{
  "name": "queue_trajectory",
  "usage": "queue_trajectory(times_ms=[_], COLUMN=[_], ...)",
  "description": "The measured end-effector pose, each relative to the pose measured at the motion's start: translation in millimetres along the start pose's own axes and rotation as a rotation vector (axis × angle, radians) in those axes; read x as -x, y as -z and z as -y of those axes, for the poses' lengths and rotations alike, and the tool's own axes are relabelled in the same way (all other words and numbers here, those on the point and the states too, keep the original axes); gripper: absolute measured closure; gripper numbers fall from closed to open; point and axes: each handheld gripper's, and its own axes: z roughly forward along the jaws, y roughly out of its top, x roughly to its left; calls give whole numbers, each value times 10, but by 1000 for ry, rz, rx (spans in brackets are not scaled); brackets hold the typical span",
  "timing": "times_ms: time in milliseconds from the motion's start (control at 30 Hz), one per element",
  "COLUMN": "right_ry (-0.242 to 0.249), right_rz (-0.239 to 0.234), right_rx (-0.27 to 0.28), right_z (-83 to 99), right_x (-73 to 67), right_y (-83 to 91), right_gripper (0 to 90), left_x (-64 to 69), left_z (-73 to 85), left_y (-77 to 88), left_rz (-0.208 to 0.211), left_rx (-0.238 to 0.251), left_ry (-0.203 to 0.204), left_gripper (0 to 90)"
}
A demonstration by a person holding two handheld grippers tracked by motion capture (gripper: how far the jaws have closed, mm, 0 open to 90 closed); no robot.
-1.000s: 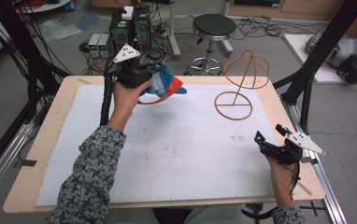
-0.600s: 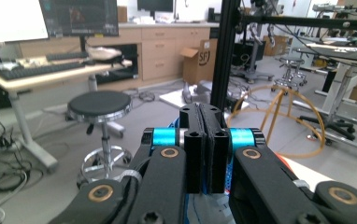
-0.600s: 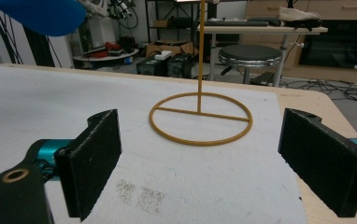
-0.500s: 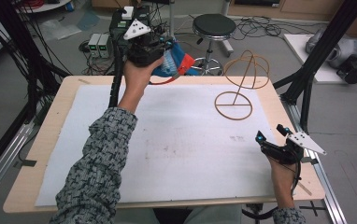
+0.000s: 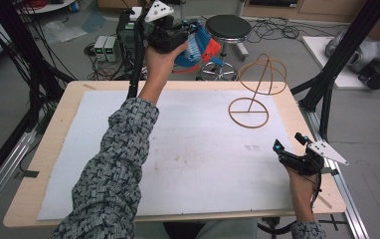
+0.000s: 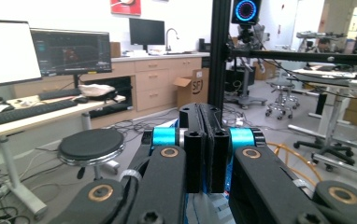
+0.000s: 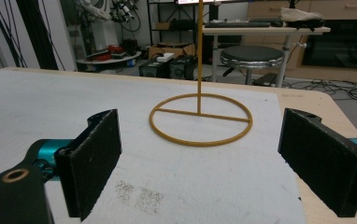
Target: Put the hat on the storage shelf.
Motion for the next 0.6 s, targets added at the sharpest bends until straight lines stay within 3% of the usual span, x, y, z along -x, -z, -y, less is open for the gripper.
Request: queue_trajectory(times_ms=[333, 600], right_ry=[9, 1], right_rz=[-9, -38], right_rx=[7, 38], right_z=[0, 25], right_x=[-7, 18], right_y=[-3, 53], right_gripper=[137, 117], left_x=[154, 235], left_z=[-185, -290], left_y=[-270, -497], left_rz=[27, 49], left_rx=[7, 16], left_ry=[-36, -33], left_gripper=[882, 882])
